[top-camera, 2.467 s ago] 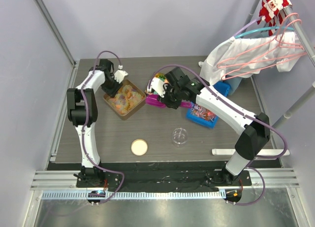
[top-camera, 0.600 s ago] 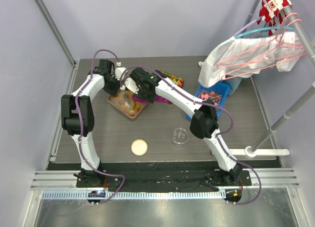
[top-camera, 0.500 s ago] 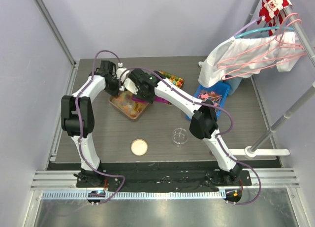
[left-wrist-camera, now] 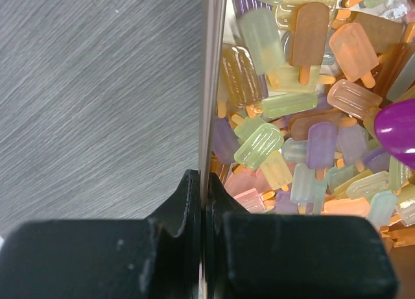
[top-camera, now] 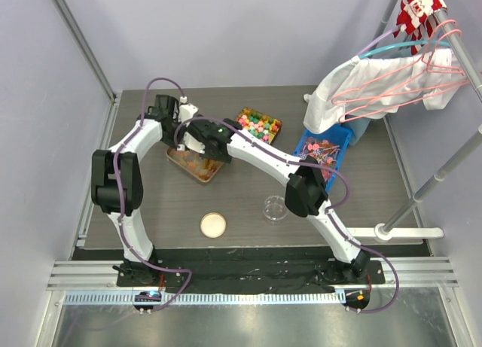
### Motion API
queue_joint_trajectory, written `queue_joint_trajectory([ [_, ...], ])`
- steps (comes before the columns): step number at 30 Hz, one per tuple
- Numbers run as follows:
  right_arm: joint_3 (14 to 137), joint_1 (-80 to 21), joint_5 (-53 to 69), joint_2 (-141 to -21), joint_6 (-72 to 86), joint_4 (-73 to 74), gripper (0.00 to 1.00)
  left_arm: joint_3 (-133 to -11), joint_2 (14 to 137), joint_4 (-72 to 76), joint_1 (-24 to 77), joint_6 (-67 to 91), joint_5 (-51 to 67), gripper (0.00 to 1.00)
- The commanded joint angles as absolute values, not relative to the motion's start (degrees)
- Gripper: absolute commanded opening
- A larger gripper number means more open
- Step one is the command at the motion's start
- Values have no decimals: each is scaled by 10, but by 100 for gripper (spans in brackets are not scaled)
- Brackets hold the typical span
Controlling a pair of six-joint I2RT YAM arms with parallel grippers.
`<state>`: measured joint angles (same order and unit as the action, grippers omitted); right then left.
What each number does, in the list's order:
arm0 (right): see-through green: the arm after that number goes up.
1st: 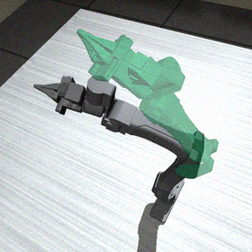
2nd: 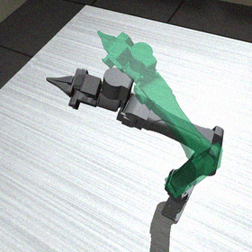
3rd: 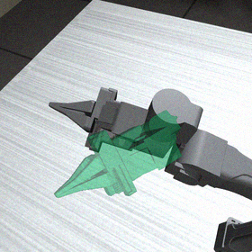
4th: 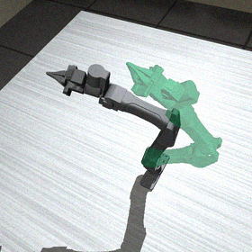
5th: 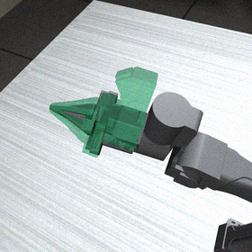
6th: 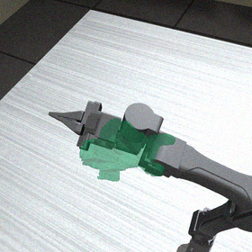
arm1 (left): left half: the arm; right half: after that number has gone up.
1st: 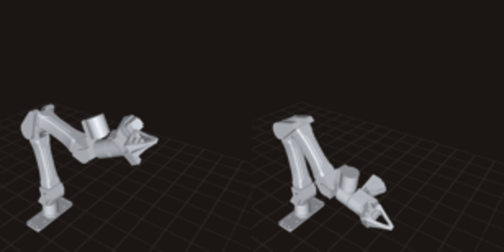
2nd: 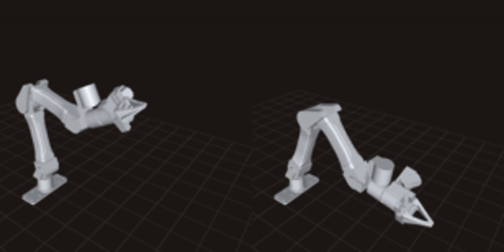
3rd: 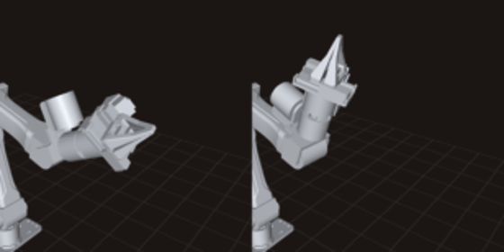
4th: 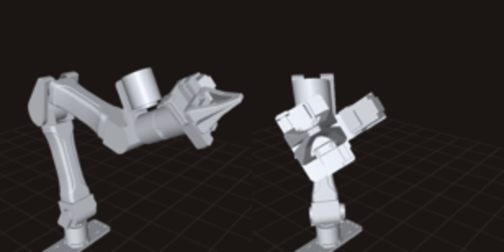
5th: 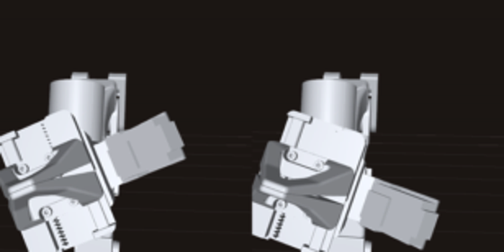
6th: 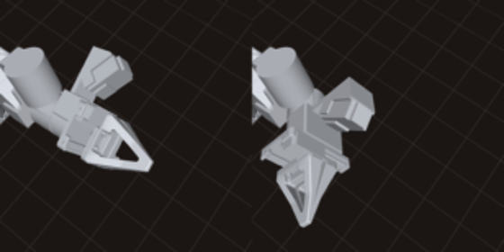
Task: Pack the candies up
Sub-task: Scoop the fake candies from the storage box.
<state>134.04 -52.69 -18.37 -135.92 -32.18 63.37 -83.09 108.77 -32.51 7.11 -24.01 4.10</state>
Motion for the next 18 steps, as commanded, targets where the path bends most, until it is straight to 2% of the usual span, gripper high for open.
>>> queue_joint_trajectory([
  [1, 1330, -536, -252, -1323, -357, 624, 1, -844, 1026, -267, 72, -214, 30, 0],
  [18, 1310, -583, -329, -1386, -441, 573, 1, -821, 1004, -254, 87, -196, 21, 0],
])
